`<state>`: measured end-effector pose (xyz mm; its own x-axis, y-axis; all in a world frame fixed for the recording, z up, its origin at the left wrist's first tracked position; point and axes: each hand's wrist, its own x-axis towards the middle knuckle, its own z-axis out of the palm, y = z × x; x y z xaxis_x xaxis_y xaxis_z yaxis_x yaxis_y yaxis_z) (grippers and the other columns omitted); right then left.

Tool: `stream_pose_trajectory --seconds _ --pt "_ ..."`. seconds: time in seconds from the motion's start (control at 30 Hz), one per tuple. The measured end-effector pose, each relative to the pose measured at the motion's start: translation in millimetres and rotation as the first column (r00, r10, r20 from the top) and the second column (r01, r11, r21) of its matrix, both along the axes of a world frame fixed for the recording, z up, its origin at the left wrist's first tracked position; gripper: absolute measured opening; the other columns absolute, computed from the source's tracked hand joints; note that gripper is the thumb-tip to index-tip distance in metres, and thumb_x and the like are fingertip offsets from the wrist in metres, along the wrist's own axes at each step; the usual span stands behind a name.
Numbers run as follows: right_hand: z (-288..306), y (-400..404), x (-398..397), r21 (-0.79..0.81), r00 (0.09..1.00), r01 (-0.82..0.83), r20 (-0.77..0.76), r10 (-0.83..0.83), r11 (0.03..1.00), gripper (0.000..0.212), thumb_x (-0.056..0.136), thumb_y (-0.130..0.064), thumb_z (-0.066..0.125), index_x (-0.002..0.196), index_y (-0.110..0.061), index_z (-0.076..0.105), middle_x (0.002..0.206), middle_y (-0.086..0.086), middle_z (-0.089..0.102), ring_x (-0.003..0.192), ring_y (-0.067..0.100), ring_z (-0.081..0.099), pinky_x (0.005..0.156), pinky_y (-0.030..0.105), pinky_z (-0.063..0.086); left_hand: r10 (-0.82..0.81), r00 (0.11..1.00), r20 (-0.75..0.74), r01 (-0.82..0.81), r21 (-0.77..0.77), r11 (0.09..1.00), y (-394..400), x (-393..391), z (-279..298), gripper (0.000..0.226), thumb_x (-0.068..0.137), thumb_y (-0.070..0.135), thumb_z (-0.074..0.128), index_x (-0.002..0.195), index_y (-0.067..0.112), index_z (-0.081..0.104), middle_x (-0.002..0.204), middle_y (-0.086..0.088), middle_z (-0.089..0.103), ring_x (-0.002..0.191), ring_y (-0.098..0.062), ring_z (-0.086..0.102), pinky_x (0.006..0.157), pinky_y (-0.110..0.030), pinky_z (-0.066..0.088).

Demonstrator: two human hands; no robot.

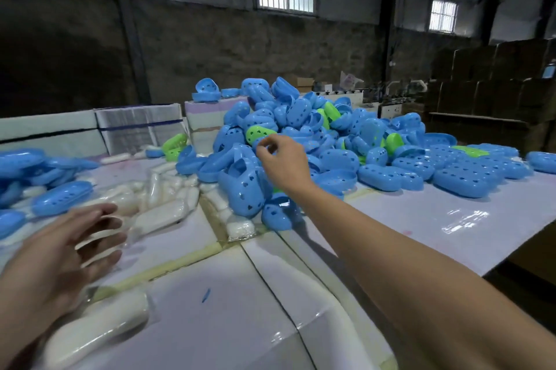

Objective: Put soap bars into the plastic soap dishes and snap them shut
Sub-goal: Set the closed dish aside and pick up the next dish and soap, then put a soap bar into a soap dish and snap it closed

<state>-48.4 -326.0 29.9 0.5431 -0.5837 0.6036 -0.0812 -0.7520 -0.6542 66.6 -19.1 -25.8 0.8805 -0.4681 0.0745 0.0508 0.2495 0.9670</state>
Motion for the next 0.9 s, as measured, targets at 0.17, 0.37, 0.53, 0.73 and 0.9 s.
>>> stream_pose_trajectory --seconds 0.17,0.37,0.53,0.73,0.9 --pt "3.0 101.0 40.3 0.282 0.897 -0.435 0.049 0.440 0.855 0.007 0.089 -0.022 0.064 0.084 -0.022 0.069 0.081 0.001 0.068 0.084 0.019 0.063 0.083 0.039 0.051 0.058 0.997 0.056 -0.059 0.022 0.998 1.2 -20.9 9.5 0.025 0.099 0.021 0.055 0.085 0.022 0.076 0.073 0.005 0.072 0.071 -0.015 0.068 0.069 -0.034 0.047" --pt "-36.0 161.2 55.6 0.150 0.843 -0.529 -0.018 0.538 0.835 0.011 0.089 -0.024 0.062 0.093 -0.025 0.072 0.081 -0.006 0.068 0.076 0.008 0.058 0.071 0.021 0.044 0.150 0.986 0.079 -0.154 0.045 0.987 0.4 -21.5 12.9 0.022 0.099 0.012 0.056 0.087 0.021 0.072 0.070 0.003 0.070 0.061 -0.010 0.068 0.060 -0.027 0.050" --pt "-46.4 165.6 54.3 0.000 0.797 -0.591 -0.157 0.583 0.807 0.017 0.090 -0.022 0.060 0.100 -0.029 0.071 0.073 -0.012 0.060 0.071 0.003 0.055 0.070 0.023 0.047 0.216 0.960 0.178 -0.236 0.104 0.966 5.2 -20.5 16.7 0.022 0.097 0.007 0.058 0.090 0.022 0.071 0.071 0.007 0.070 0.063 -0.006 0.067 0.052 -0.021 0.052" --pt "-49.9 158.6 50.7 0.015 0.779 -0.614 -0.149 0.609 0.789 0.016 0.089 -0.021 0.062 0.095 -0.034 0.069 0.072 -0.010 0.061 0.069 -0.004 0.053 0.066 0.018 0.038 0.266 0.639 0.722 -0.694 0.393 0.603 33.7 13.2 18.9 0.027 0.088 0.010 0.060 0.103 0.032 0.065 0.106 0.005 0.065 0.084 -0.004 0.061 0.072 -0.025 0.047" --pt "-49.7 158.5 52.3 0.000 0.763 -0.637 -0.144 0.630 0.771 0.015 0.088 -0.022 0.062 0.095 -0.033 0.069 0.073 -0.012 0.061 0.070 0.004 0.055 0.074 0.026 0.046 0.266 0.679 0.685 -0.732 0.659 0.174 74.0 62.1 19.7 0.035 0.101 0.043 0.043 0.124 0.017 0.049 0.137 -0.014 0.049 0.121 -0.040 0.049 0.096 -0.047 0.042"
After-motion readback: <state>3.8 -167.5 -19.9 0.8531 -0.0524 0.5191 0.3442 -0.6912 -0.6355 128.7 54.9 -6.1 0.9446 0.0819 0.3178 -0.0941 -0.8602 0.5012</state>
